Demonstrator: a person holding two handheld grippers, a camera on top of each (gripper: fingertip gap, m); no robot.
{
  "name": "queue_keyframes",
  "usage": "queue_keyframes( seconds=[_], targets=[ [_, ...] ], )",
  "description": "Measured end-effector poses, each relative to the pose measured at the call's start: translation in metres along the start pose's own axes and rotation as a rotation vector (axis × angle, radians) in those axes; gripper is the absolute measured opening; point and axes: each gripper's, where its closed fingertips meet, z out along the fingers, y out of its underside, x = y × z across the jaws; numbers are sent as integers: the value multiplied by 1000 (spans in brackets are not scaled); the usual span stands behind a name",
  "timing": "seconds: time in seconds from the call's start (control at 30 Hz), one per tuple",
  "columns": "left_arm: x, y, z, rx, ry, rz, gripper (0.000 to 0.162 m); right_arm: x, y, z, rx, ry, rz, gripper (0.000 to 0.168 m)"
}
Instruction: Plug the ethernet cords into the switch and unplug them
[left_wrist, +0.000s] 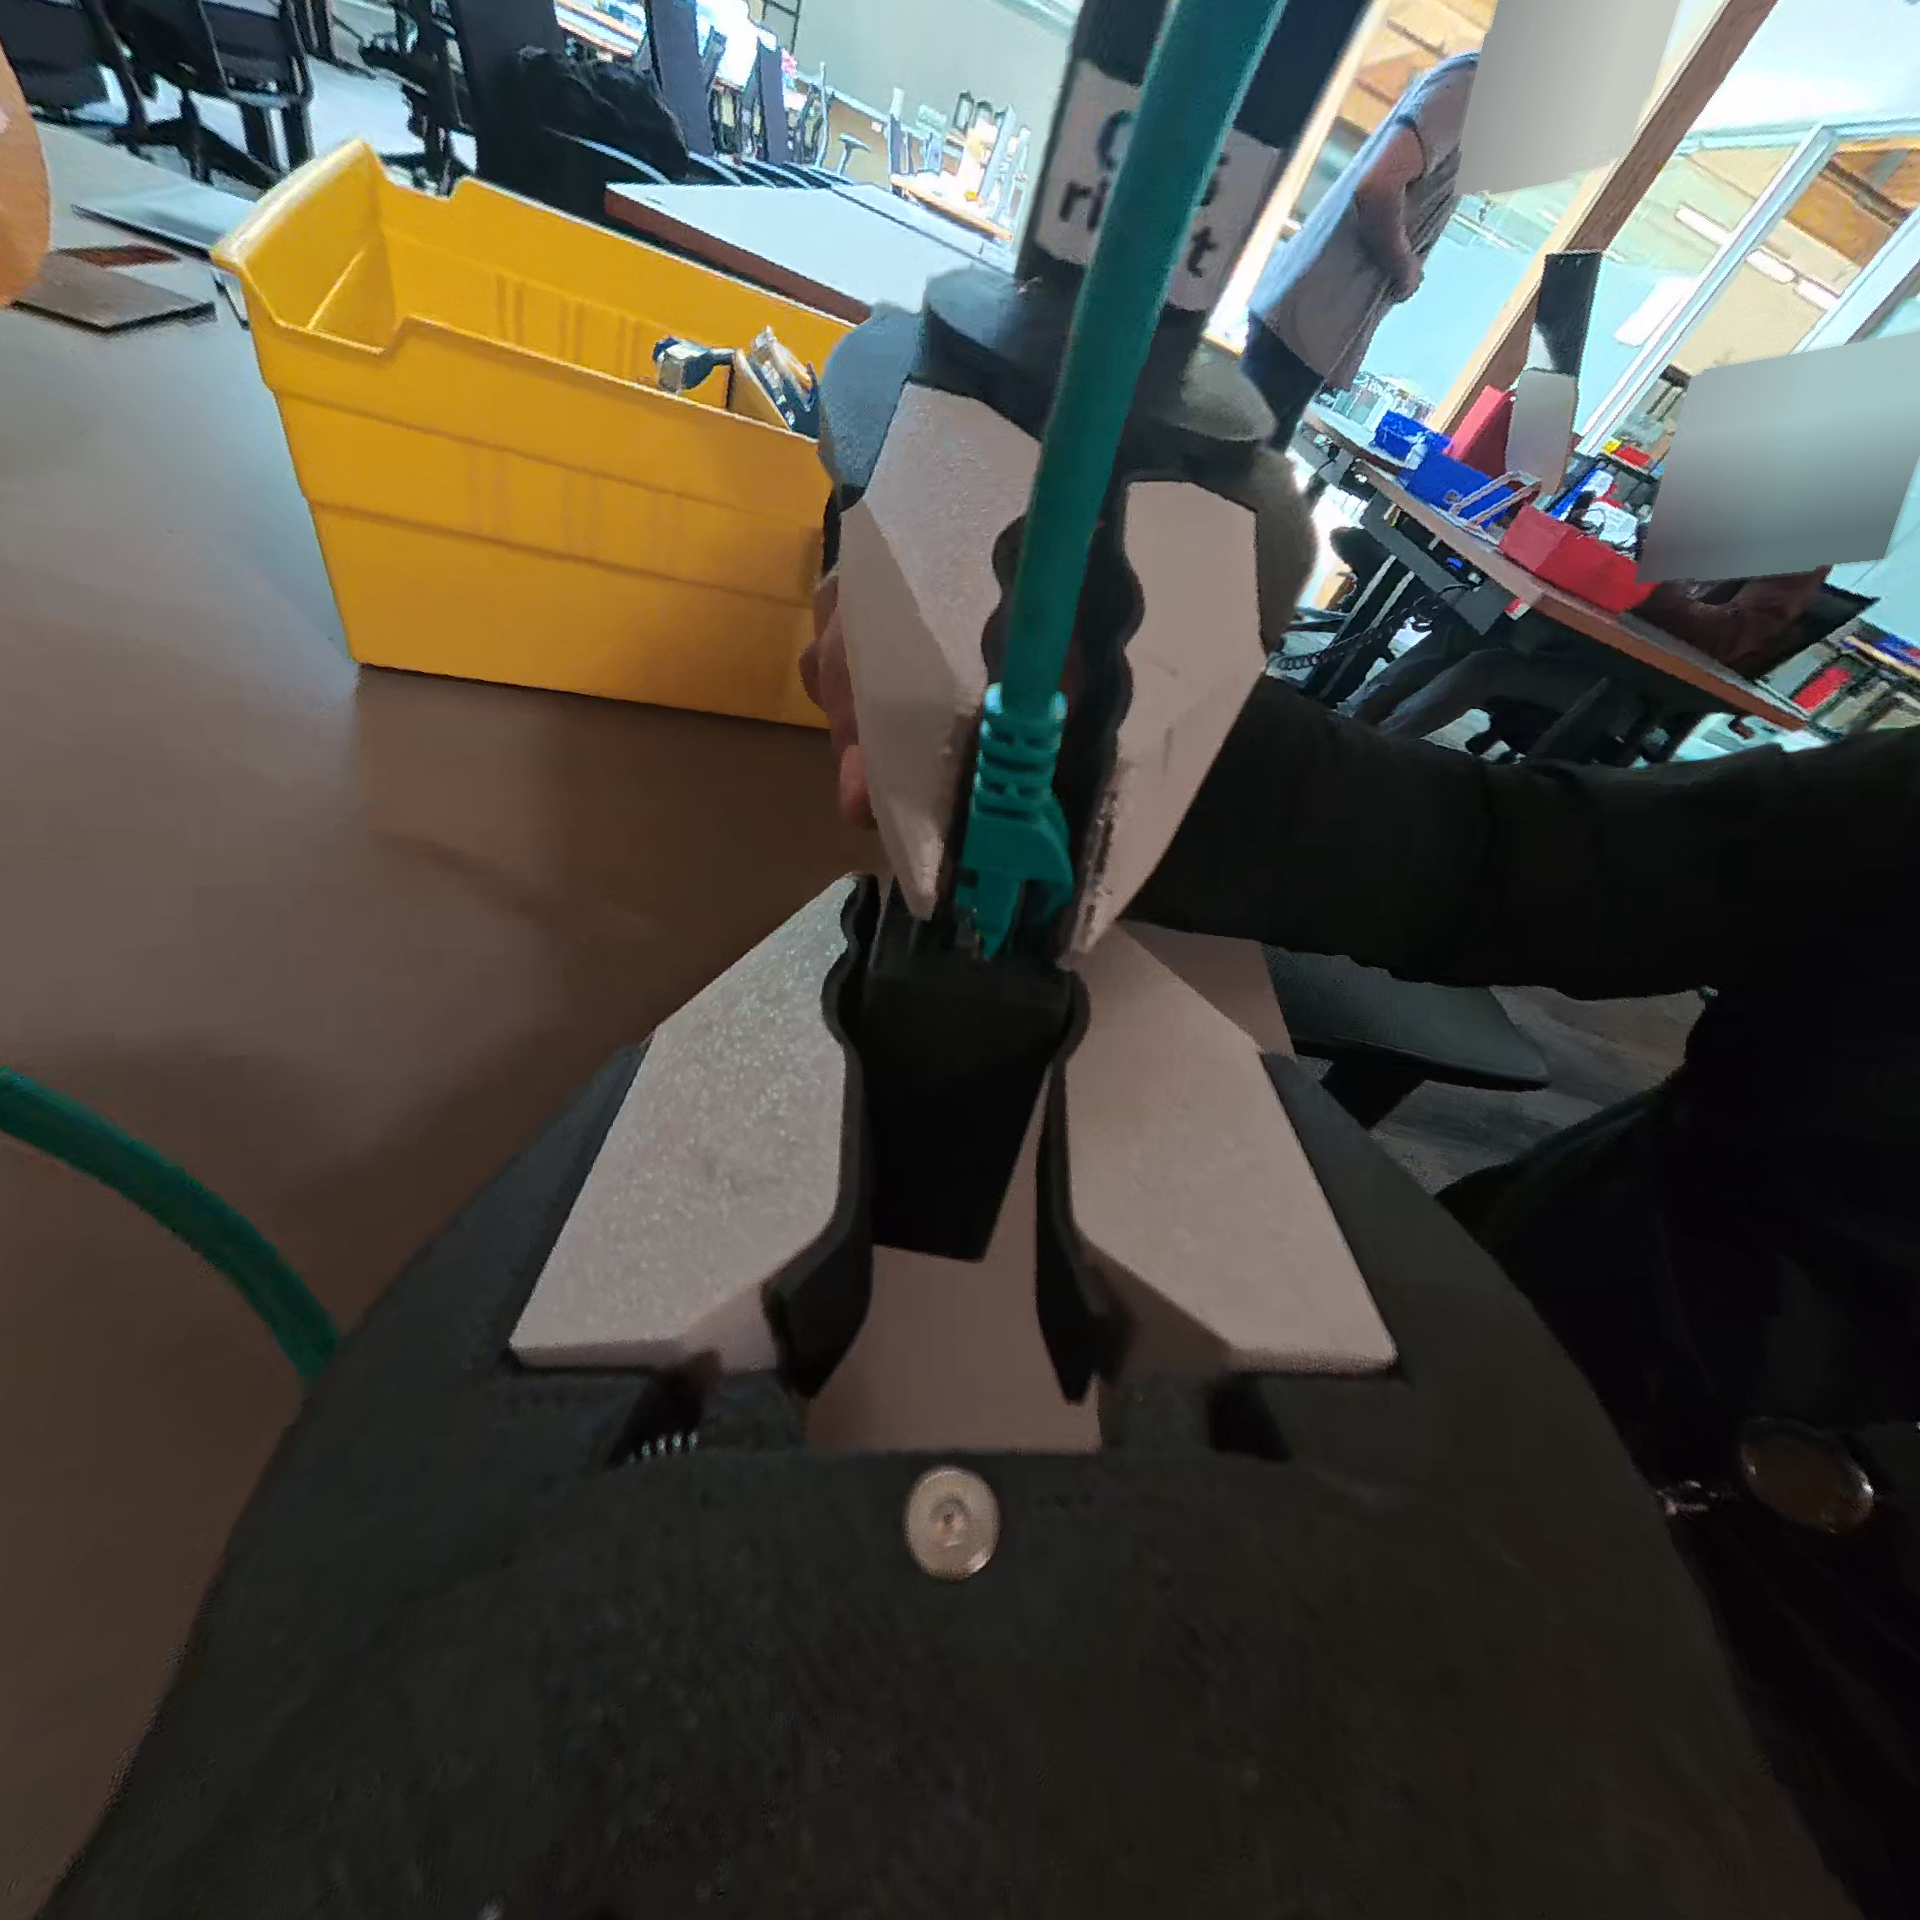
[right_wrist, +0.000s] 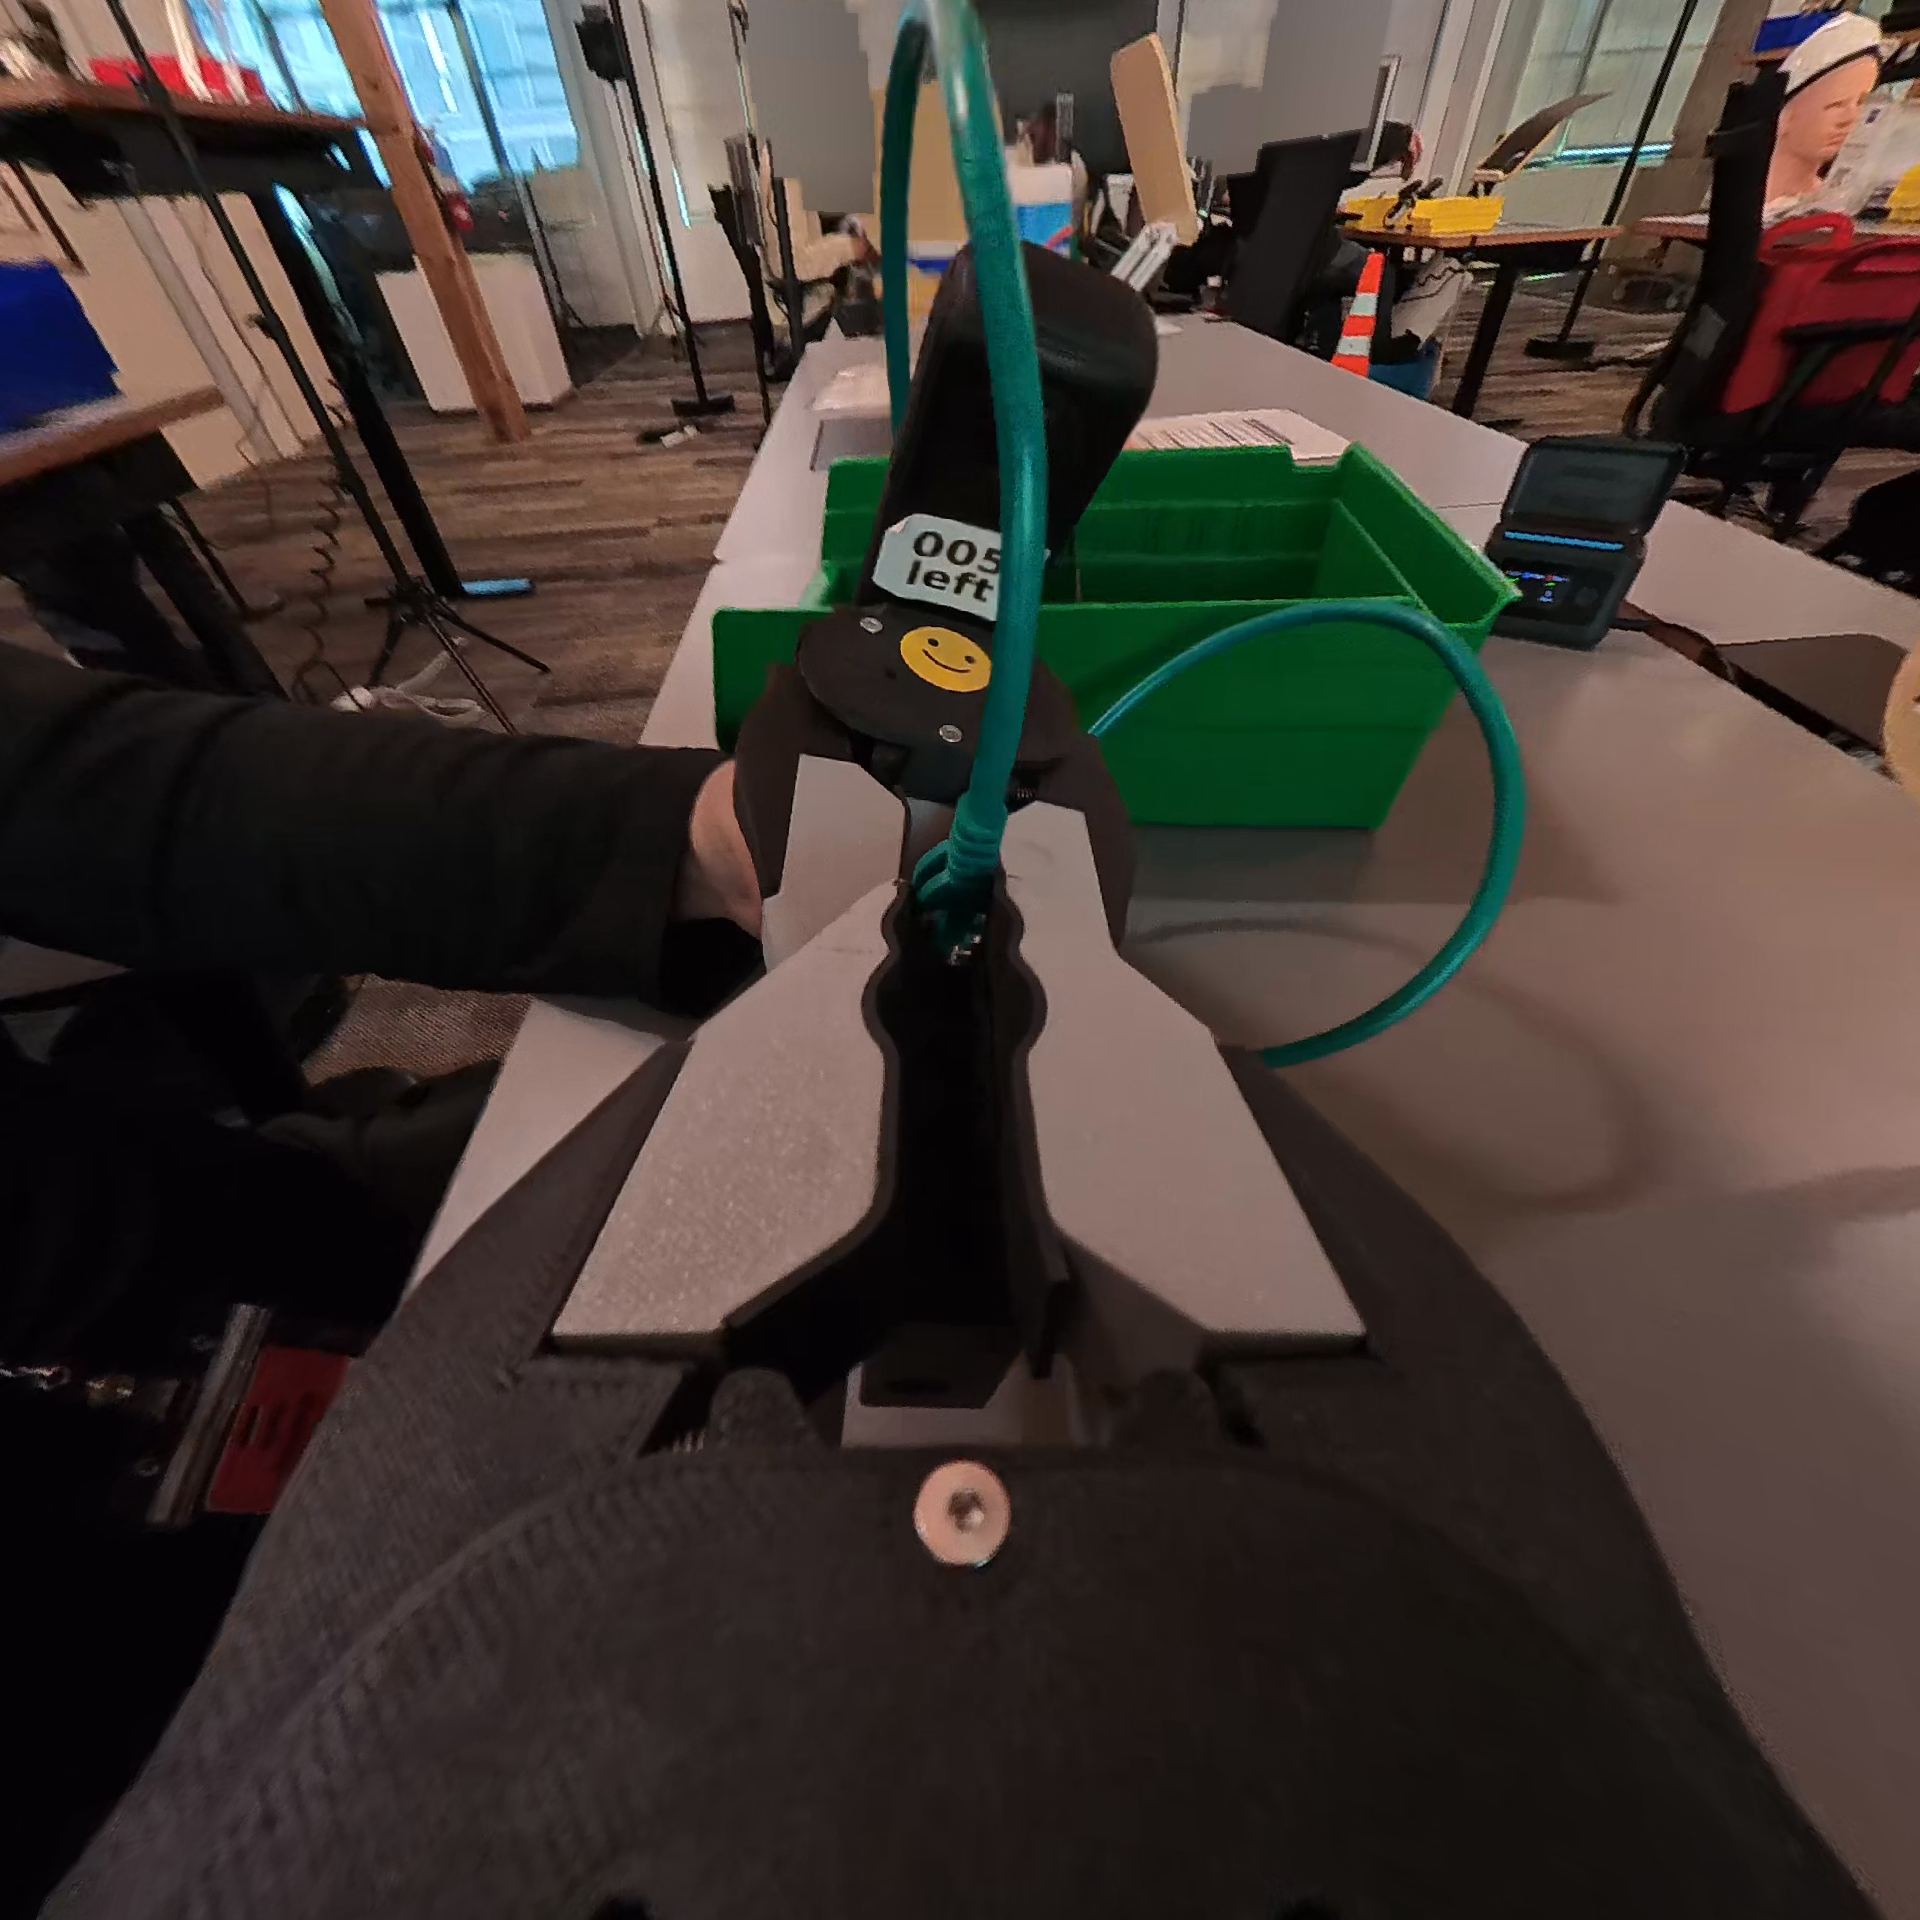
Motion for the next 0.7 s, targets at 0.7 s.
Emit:
queue_keyframes(
  seconds=[0.7],
  targets=[
    [1, -27, -13, 161, 14, -42, 27, 14, -27, -7, 300, -91, 318, 8]
  ],
)
